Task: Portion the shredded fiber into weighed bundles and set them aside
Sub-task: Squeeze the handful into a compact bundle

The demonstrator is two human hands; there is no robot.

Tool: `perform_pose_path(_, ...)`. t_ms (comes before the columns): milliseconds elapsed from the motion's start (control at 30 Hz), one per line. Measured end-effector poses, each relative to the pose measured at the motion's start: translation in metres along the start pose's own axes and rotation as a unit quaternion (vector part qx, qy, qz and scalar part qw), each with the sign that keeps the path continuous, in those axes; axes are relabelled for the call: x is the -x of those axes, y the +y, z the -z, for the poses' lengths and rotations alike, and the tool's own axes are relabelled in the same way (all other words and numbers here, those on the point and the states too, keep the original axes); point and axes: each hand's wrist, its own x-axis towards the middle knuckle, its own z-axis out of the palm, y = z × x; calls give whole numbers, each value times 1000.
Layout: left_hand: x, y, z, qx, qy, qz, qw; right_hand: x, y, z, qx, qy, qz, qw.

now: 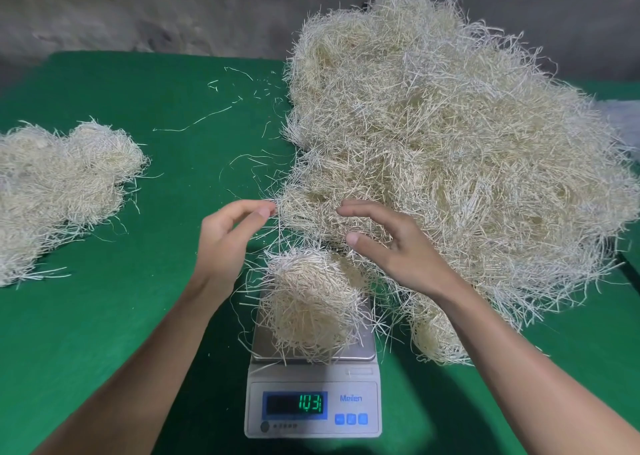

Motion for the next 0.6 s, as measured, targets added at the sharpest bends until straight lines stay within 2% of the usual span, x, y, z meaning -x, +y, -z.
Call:
perform_pose_path(467, 1, -8, -1, 23, -7, 9, 1000, -1, 7, -9, 24, -15, -11, 1000)
perform_pose_path(600, 0, -17, -1, 7, -16, 68, 998, 0, 12, -21, 91, -66, -6, 994)
